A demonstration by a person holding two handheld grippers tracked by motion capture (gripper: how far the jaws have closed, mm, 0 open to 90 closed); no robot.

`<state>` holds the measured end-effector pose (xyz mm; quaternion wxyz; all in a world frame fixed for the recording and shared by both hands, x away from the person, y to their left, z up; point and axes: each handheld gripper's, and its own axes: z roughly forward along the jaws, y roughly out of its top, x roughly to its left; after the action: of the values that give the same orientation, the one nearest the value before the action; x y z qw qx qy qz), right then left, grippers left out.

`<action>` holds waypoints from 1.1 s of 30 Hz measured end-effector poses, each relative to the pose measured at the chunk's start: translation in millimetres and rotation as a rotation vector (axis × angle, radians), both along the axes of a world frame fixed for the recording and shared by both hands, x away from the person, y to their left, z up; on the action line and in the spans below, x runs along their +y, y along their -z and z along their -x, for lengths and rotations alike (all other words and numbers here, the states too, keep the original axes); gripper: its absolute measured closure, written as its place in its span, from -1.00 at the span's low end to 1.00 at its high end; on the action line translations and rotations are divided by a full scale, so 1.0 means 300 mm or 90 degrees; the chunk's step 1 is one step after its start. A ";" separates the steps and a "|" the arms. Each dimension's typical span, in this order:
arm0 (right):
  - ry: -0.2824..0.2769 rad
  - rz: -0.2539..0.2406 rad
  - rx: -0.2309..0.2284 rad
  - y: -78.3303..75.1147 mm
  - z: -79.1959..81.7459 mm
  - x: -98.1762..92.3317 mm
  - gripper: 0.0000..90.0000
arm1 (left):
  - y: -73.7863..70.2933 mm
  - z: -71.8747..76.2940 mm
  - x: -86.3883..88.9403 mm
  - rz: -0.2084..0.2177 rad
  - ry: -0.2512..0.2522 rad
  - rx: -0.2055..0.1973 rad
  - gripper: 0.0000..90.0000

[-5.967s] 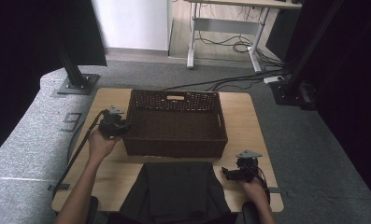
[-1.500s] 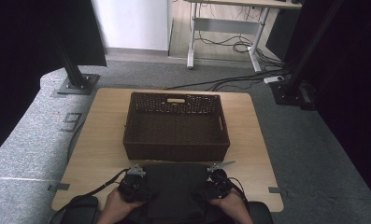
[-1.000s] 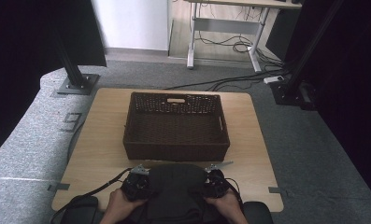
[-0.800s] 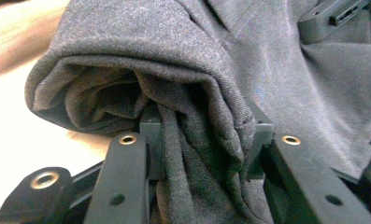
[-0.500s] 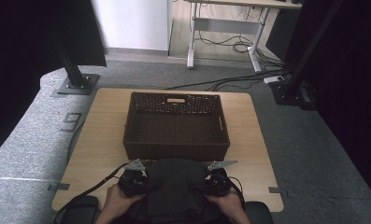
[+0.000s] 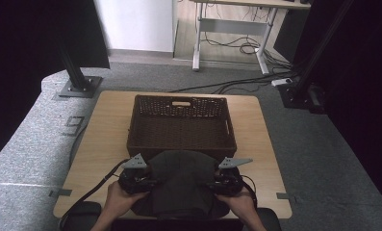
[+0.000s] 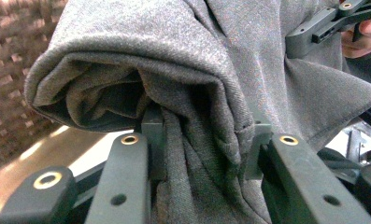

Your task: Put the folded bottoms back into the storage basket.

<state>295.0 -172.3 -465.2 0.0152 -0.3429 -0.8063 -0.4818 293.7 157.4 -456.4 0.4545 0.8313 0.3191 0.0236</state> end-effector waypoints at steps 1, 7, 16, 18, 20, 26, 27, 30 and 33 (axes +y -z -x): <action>0.000 0.000 0.000 0.000 0.000 0.000 0.46 | 0.000 0.000 0.000 0.000 0.000 0.000 0.40; 0.003 -0.004 -0.027 -0.057 -0.019 -0.006 0.46 | -0.054 -0.019 -0.004 0.000 0.000 -0.023 0.40; 0.007 -0.005 -0.065 -0.149 -0.052 -0.005 0.46 | -0.152 -0.064 0.004 0.013 -0.002 -0.052 0.40; 0.006 -0.005 -0.069 -0.160 -0.058 -0.005 0.46 | -0.162 -0.070 0.006 0.014 -0.002 -0.054 0.40; 0.008 -0.007 -0.076 -0.181 -0.071 0.000 0.46 | -0.184 -0.084 0.010 0.018 -0.003 -0.057 0.40; 0.008 -0.007 -0.100 -0.239 -0.106 0.007 0.46 | -0.246 -0.115 0.017 0.016 -0.007 -0.081 0.40; 0.008 -0.007 -0.104 -0.249 -0.113 0.009 0.46 | -0.256 -0.122 0.017 0.016 -0.008 -0.086 0.40; 0.010 -0.004 -0.118 -0.279 -0.140 0.015 0.46 | -0.290 -0.147 0.018 0.011 -0.015 -0.100 0.40; 0.015 0.000 -0.131 -0.304 -0.165 0.021 0.46 | -0.315 -0.173 0.020 0.008 -0.019 -0.111 0.40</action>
<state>344.5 -165.9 -373.9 -0.0737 -0.3012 -0.7996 -0.5144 345.7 163.4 -362.0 0.4853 0.8183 0.2911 0.1008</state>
